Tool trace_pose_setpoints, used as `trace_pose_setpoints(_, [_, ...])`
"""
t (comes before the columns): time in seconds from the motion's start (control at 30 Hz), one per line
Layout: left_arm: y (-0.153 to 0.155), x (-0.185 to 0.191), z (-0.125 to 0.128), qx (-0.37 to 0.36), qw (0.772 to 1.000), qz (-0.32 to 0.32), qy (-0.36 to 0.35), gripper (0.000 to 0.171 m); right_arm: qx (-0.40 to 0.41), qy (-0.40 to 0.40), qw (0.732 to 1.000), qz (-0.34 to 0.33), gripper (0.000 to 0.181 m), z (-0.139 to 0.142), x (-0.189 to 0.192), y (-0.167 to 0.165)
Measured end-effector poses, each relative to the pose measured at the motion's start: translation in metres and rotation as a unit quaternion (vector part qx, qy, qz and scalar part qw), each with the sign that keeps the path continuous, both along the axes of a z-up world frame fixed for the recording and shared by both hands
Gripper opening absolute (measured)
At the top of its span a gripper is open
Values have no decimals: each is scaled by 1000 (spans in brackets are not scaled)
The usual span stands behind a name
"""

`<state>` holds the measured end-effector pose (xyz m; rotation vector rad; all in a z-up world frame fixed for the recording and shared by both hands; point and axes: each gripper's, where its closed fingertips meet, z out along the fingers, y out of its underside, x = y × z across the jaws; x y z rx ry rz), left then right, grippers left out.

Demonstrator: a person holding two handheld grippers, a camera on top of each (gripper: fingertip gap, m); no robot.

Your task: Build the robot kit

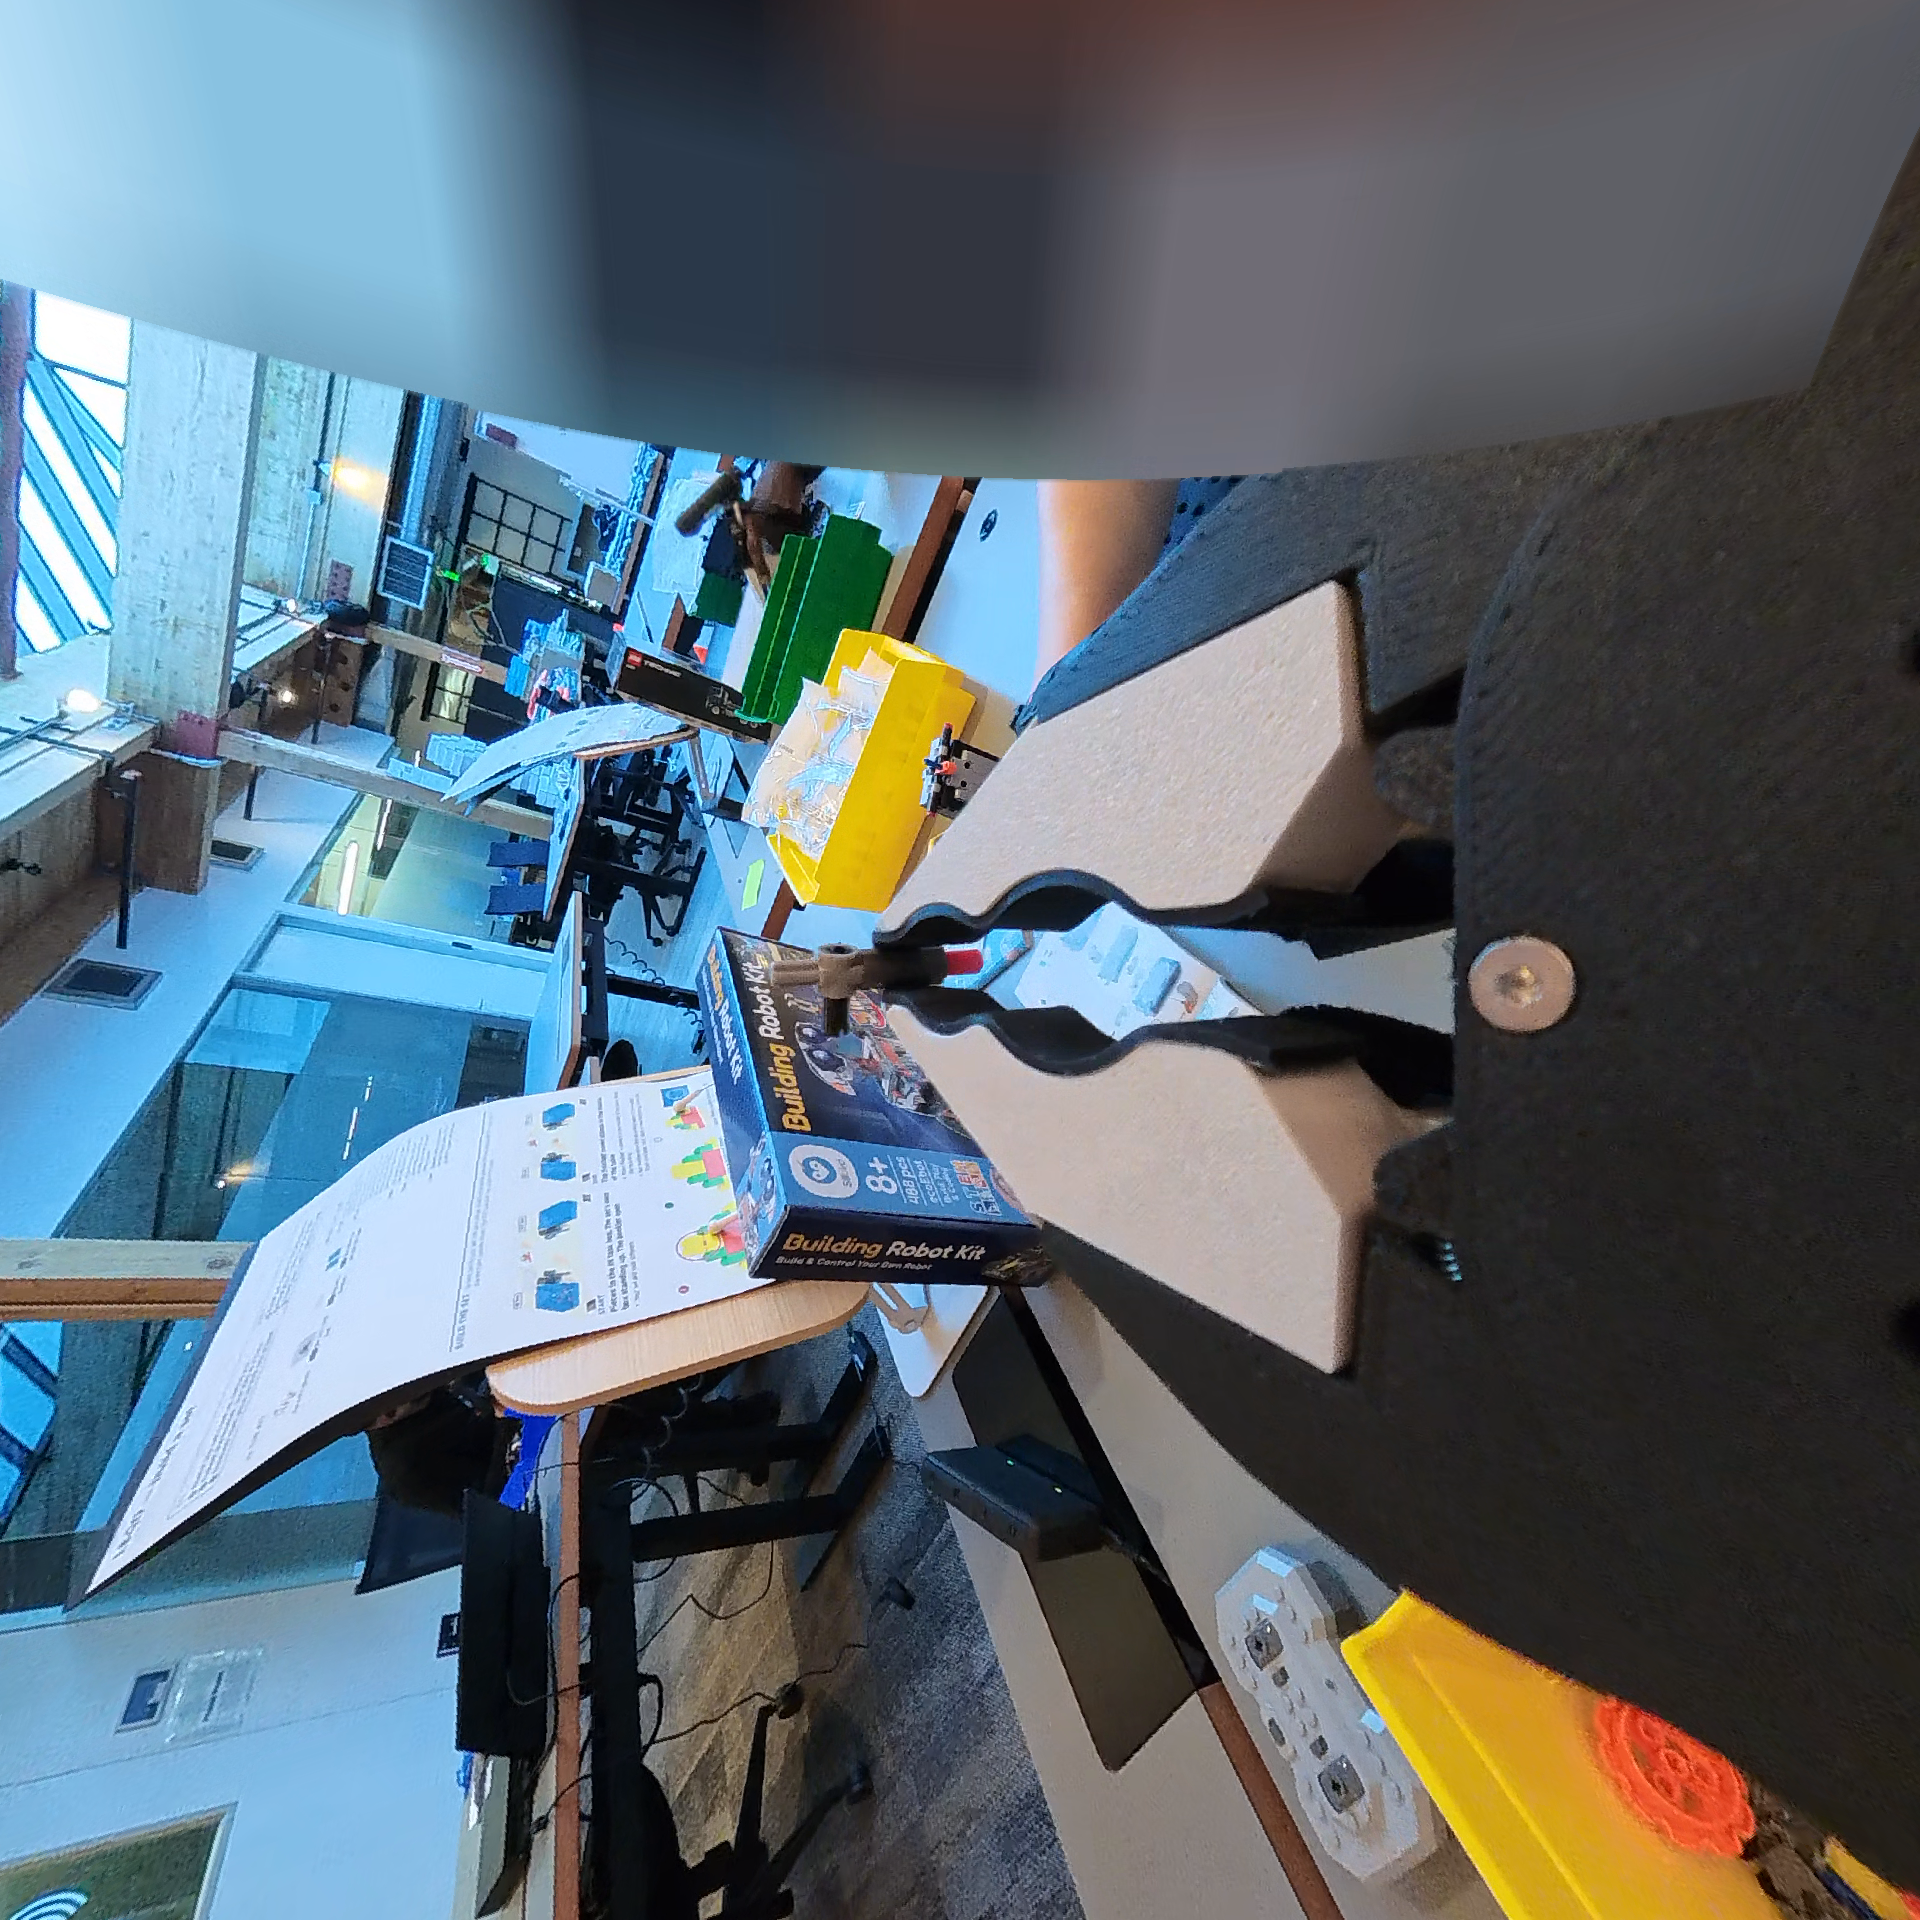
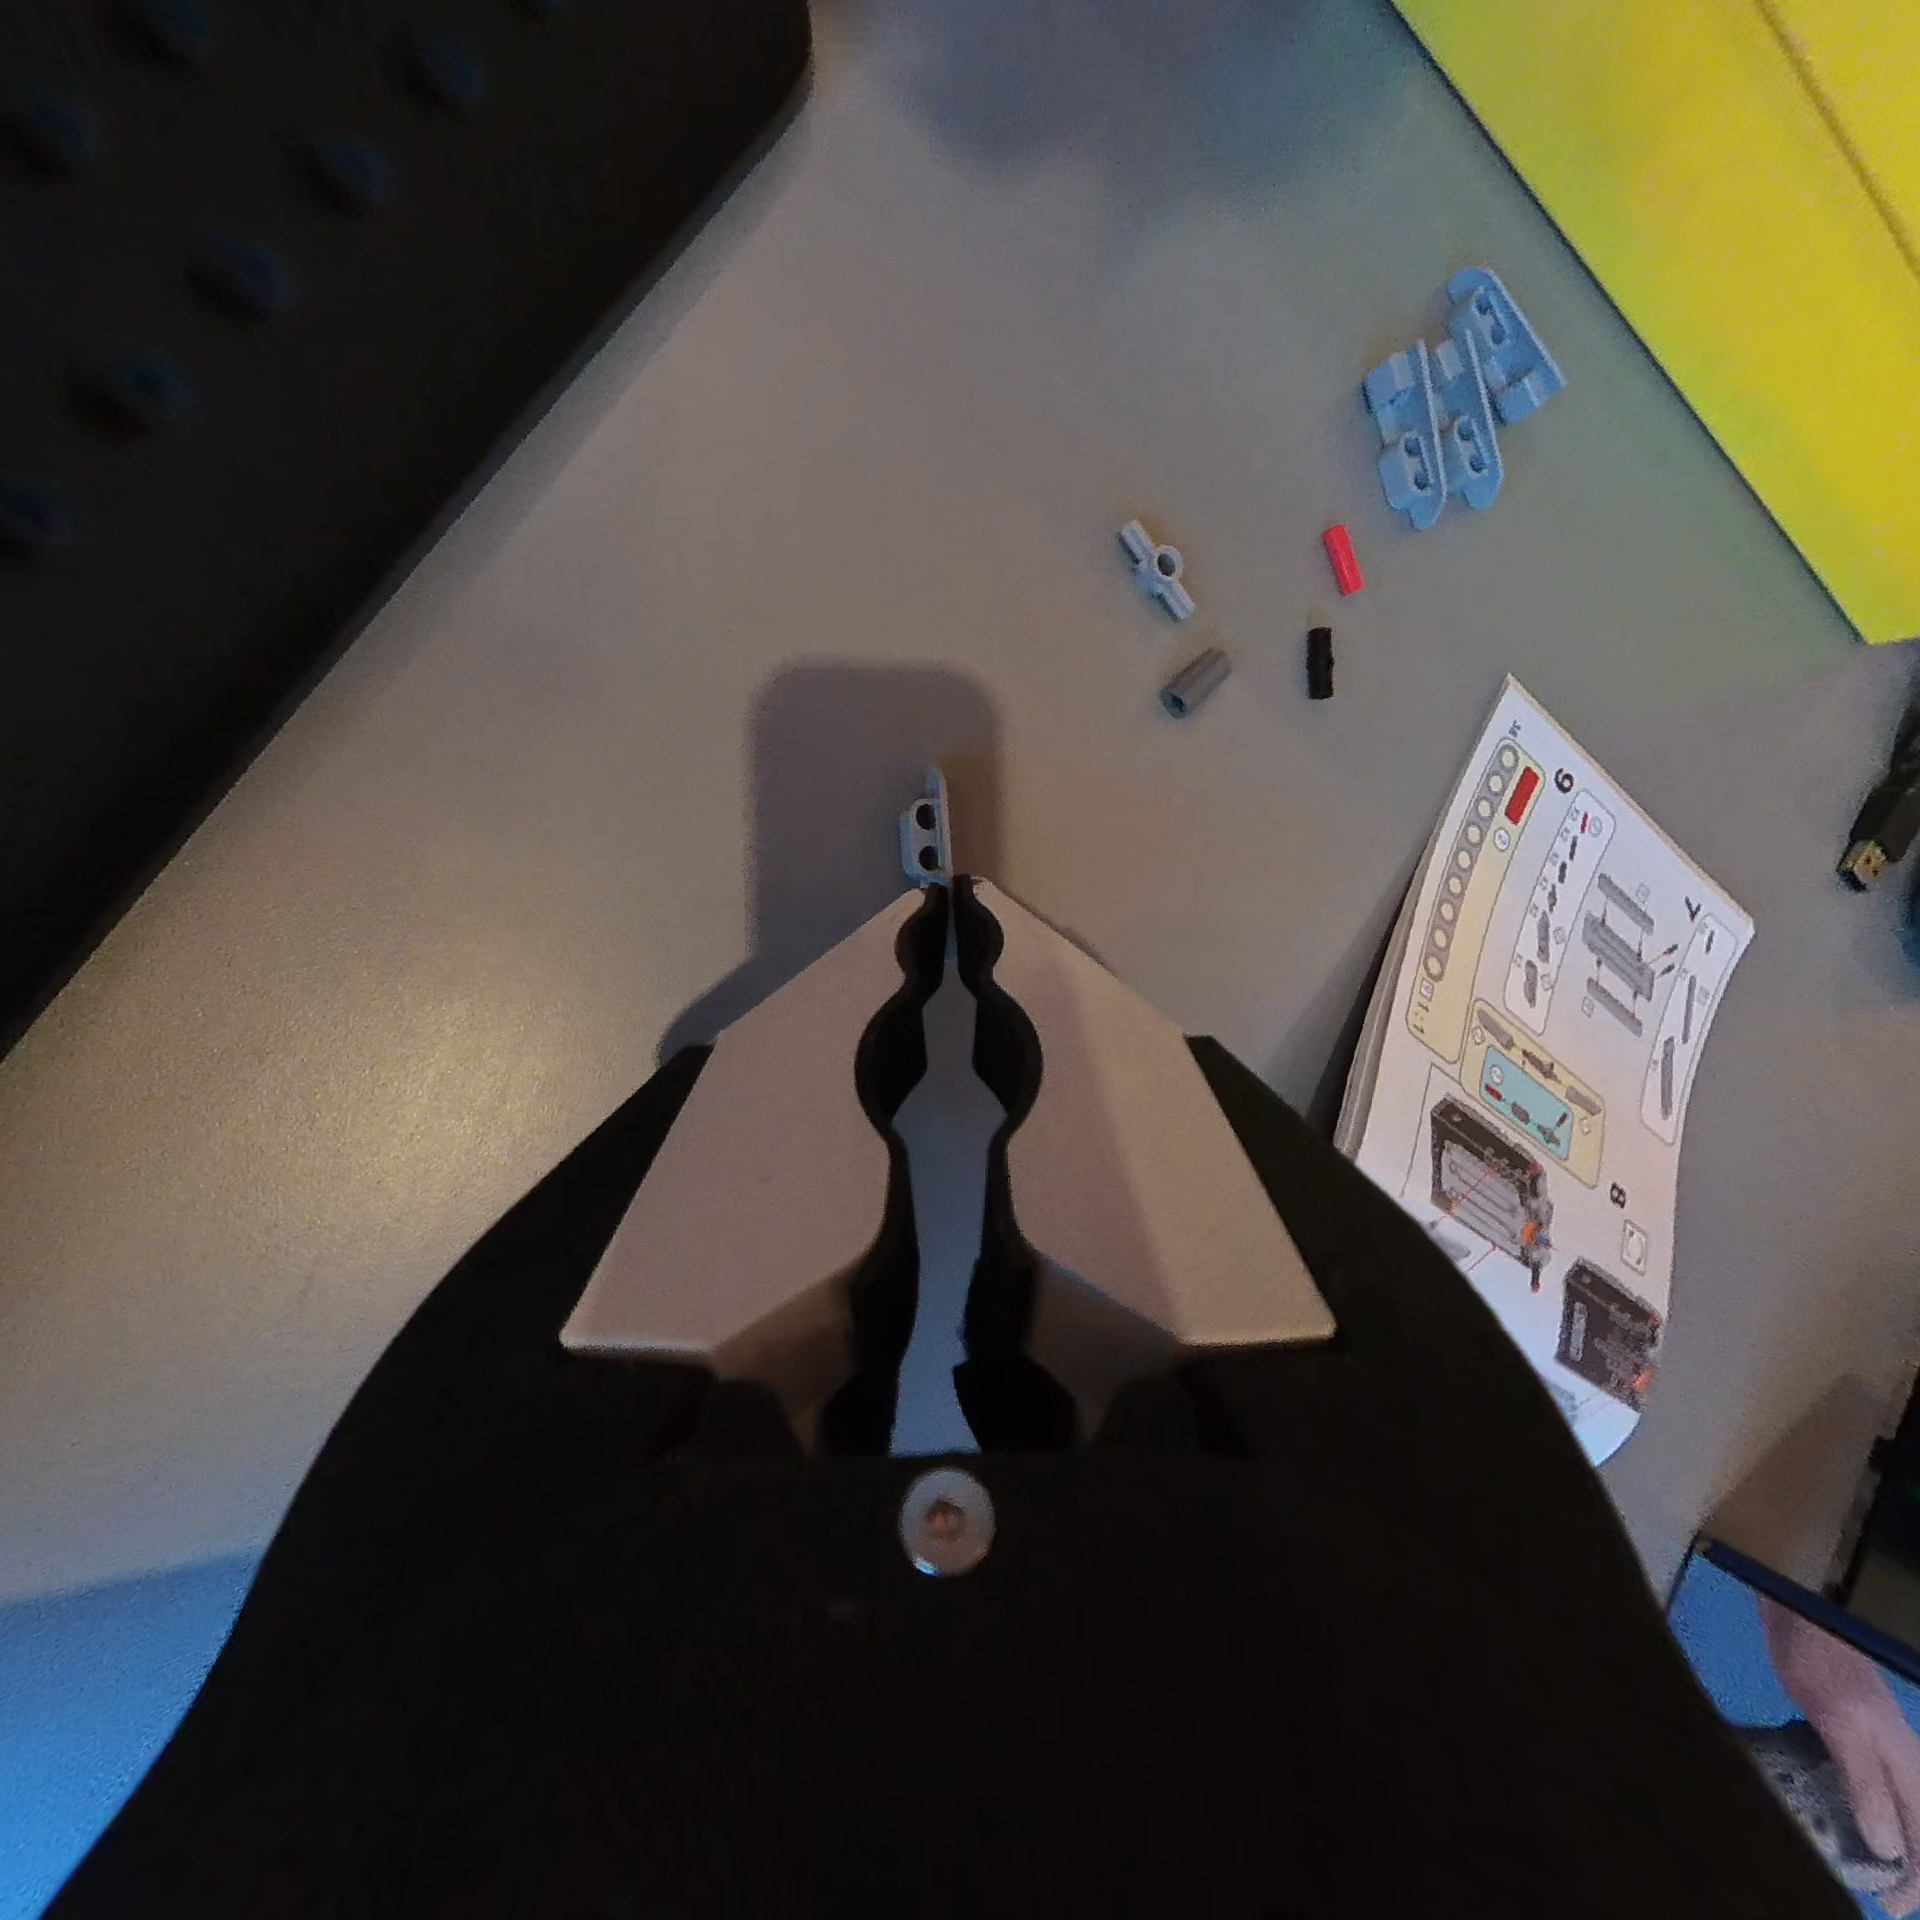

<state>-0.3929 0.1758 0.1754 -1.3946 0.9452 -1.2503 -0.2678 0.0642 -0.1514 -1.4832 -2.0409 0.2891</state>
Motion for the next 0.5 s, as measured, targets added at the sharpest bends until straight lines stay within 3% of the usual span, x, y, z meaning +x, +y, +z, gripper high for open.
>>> trace_pose_setpoints(0.27, [-3,12,-6,-9,1000,-19,11,5,8,-13,999,41,1,0,-8,-9])
trace_pose_setpoints(0.5, [-11,37,-17,-16,998,-50,38,5,80,7,997,-5,10,18,-3,-4])
